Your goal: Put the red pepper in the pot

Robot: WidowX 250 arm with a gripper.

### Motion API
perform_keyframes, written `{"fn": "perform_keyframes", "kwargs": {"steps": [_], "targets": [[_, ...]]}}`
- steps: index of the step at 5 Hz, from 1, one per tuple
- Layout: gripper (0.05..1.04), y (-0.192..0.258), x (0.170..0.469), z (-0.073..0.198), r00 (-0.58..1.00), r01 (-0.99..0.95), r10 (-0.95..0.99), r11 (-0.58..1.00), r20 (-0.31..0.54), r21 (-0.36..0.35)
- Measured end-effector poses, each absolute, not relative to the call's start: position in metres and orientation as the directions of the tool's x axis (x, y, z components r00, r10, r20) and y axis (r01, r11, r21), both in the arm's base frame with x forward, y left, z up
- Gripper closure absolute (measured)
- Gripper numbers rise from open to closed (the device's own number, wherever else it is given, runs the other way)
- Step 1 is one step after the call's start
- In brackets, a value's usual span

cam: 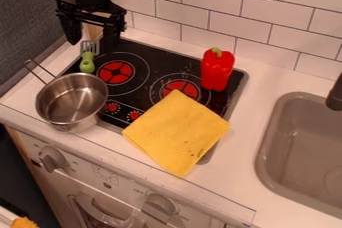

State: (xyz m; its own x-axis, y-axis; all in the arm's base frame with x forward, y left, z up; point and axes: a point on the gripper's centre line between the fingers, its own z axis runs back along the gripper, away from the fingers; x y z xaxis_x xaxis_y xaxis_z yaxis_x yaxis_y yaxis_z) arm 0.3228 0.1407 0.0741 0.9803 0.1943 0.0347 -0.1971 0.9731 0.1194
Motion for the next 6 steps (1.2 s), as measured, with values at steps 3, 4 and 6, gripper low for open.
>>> {"fn": "perform_keyframes", "kwargs": {"steps": [3,4,6], "targets": [[0.083,0.065,0.363,0.089,0.997,0.021,-0.026,0.997,0.067,0.071],[0.083,0.016,0.394,0.123,0.973,0.147,-0.158,0.986,0.170,0.075],[0.083,-0.034,0.414,0.132,0.937,0.273,-0.274,0.961,0.218,0.033]]}}
